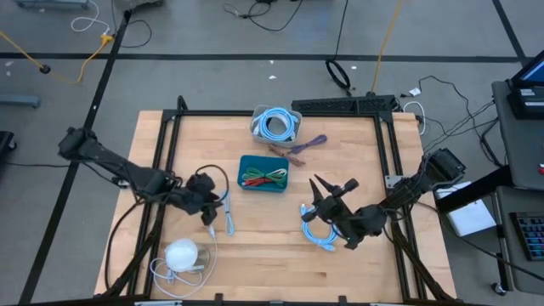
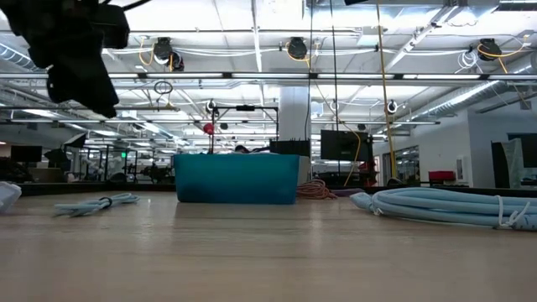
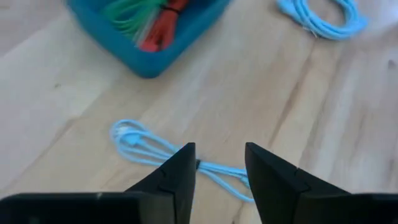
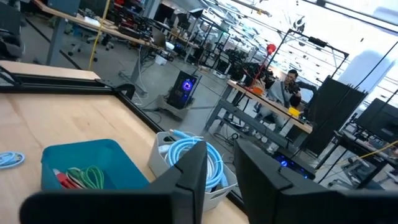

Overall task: Pick & Place USB Port
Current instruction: Put the purple charger cable into the blue bin

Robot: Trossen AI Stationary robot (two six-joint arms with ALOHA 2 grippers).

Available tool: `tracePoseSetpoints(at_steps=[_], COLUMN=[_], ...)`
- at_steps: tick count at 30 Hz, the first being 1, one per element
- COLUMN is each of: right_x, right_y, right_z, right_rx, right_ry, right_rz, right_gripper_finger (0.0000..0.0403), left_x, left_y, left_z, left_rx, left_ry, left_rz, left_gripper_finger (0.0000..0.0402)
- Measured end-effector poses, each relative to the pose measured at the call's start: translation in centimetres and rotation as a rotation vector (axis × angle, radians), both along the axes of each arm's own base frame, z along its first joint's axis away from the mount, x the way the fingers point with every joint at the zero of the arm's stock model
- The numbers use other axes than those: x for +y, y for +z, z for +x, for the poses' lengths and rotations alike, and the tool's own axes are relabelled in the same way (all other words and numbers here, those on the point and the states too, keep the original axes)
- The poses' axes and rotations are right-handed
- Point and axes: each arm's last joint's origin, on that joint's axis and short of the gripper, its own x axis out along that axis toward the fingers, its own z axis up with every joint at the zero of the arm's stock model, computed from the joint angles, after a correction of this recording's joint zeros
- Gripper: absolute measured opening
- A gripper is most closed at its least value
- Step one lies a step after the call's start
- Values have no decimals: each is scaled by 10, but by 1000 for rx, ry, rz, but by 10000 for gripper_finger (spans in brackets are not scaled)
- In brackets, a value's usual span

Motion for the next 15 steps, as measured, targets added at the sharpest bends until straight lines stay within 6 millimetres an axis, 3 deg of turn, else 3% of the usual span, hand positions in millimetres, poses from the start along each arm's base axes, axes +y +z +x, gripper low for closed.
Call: tracePoseSetpoints(at_steps=[6,9,15], right_x=[-19,-51,-122], right_y=[-10,-8,18], right_z=[6,13,15], right_rx=[56,83,53], right_ry=[-64,-159,-249], right_rz=[-35,-51,-128], right_gripper_finger=[60,56,48], left_x=[3,4,9], left_y=[3,6,10], left_z=[20,30,40], left_rx=[-107,-186,-242], left_ry=[-91,-90,-79], left_rz=[116,196,308], left_gripper_finger=[168,170,160])
